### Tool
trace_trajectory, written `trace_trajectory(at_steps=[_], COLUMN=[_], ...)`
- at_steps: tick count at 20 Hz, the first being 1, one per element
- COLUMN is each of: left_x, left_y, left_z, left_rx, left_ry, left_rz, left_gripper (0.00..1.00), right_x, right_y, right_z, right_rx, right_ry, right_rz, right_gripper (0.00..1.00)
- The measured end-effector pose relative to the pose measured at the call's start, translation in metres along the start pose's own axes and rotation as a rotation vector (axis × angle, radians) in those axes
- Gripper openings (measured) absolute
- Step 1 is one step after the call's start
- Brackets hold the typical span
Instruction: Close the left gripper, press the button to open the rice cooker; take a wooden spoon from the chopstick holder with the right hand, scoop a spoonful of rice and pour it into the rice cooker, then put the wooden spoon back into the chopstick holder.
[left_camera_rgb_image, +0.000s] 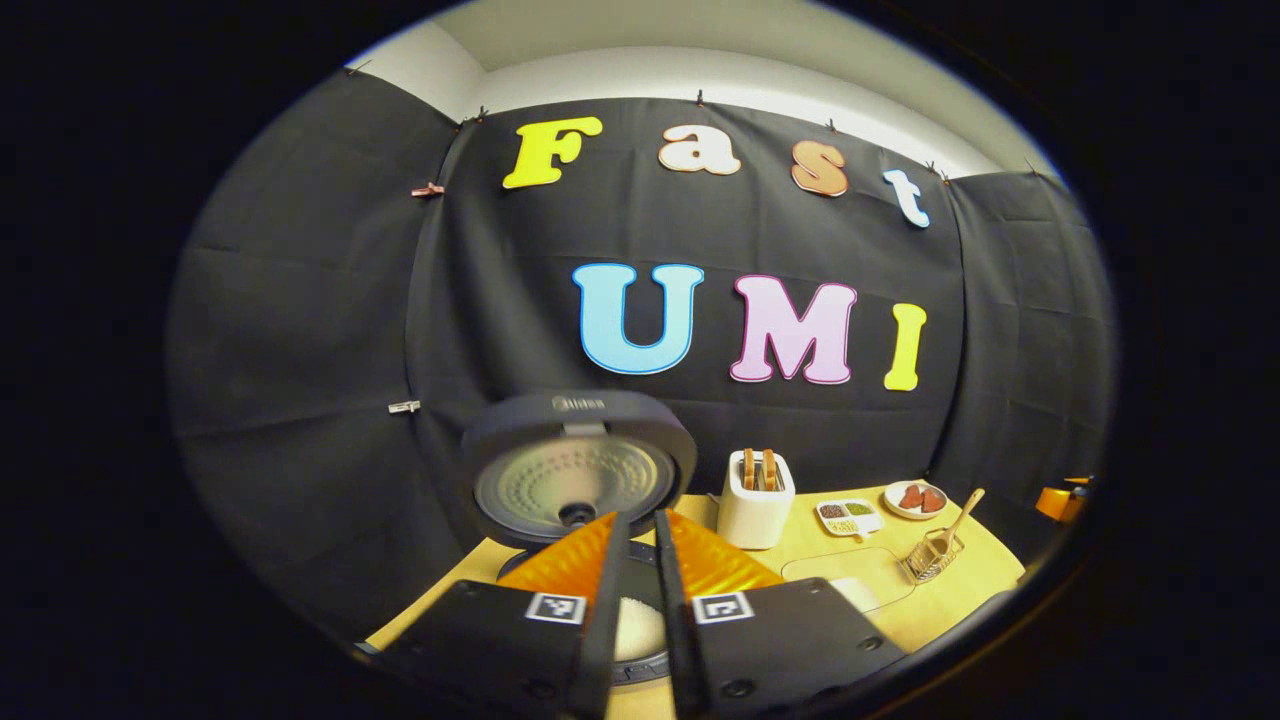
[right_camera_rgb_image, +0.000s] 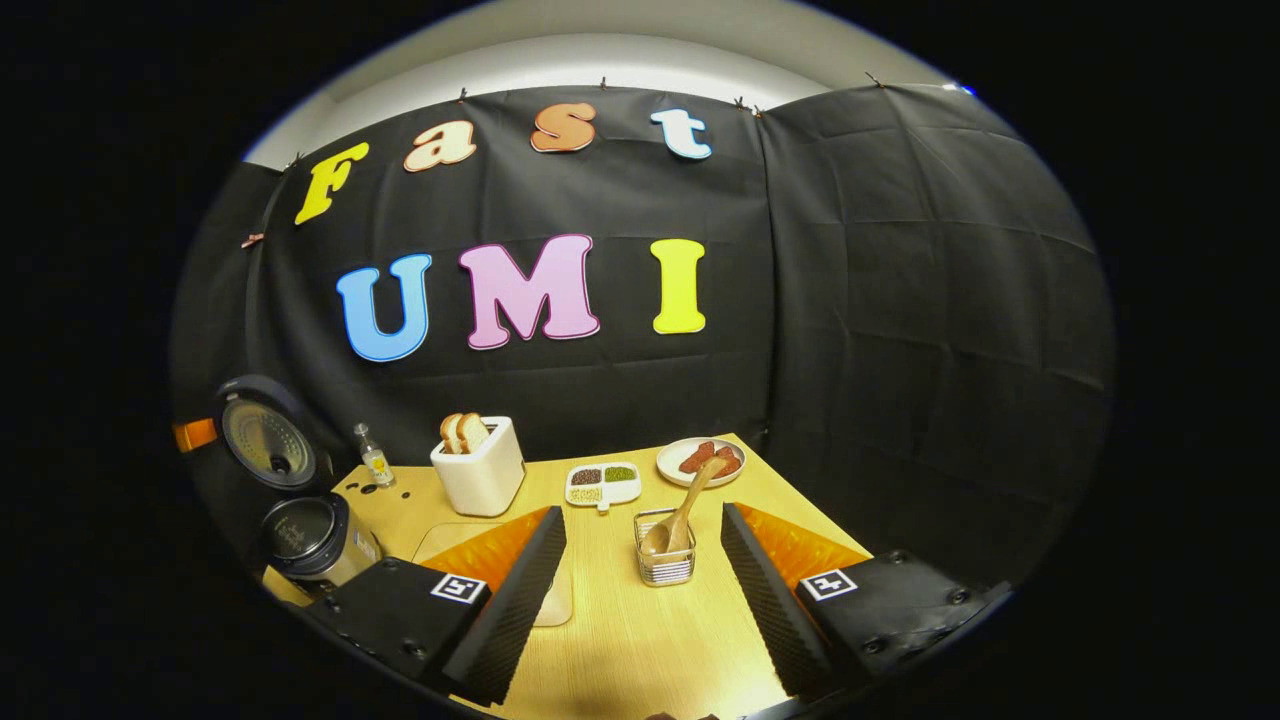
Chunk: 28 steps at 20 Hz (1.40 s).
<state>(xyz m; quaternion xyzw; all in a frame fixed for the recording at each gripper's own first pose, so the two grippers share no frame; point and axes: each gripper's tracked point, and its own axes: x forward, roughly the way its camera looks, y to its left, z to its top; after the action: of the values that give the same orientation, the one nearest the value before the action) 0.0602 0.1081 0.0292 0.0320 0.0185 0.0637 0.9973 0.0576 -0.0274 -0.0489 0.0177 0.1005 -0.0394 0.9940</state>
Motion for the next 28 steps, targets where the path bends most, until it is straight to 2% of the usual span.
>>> trace_trajectory(at_steps=[3, 5, 8, 12, 17, 20, 24, 28], left_x=[-0.006, -0.008, -0.017, -0.025, -0.034, -0.038, -0.045, -0.051], left_y=[-0.011, -0.011, -0.022, -0.032, -0.053, -0.064, -0.077, -0.097], left_z=[-0.007, -0.012, -0.008, -0.02, -0.037, -0.049, -0.066, -0.081], left_rx=[-0.053, -0.078, -0.096, -0.098, -0.183, -0.24, -0.268, -0.279], left_ry=[0.012, 0.027, 0.012, 0.051, 0.103, 0.135, 0.18, 0.218], left_rz=[-0.004, 0.031, 0.056, 0.114, 0.158, 0.196, 0.265, 0.314], left_gripper=[0.67, 0.96, 0.95, 0.95, 0.95, 0.95, 0.95, 0.95], right_x=[0.027, 0.044, 0.069, 0.11, 0.154, 0.188, 0.238, 0.268], right_y=[-0.007, -0.009, -0.016, -0.033, -0.052, -0.058, -0.061, -0.065], right_z=[-0.001, -0.006, -0.015, -0.027, -0.046, -0.062, -0.096, -0.121], right_rx=[0.016, 0.038, 0.058, 0.097, 0.167, 0.175, 0.196, 0.221], right_ry=[0.023, 0.048, 0.081, 0.131, 0.19, 0.232, 0.324, 0.371], right_rz=[-0.004, 0.004, 0.014, 0.002, -0.005, 0.005, 0.006, 0.01], right_gripper=[0.98, 0.99, 0.98, 0.98, 0.99, 0.99, 0.99, 0.99])
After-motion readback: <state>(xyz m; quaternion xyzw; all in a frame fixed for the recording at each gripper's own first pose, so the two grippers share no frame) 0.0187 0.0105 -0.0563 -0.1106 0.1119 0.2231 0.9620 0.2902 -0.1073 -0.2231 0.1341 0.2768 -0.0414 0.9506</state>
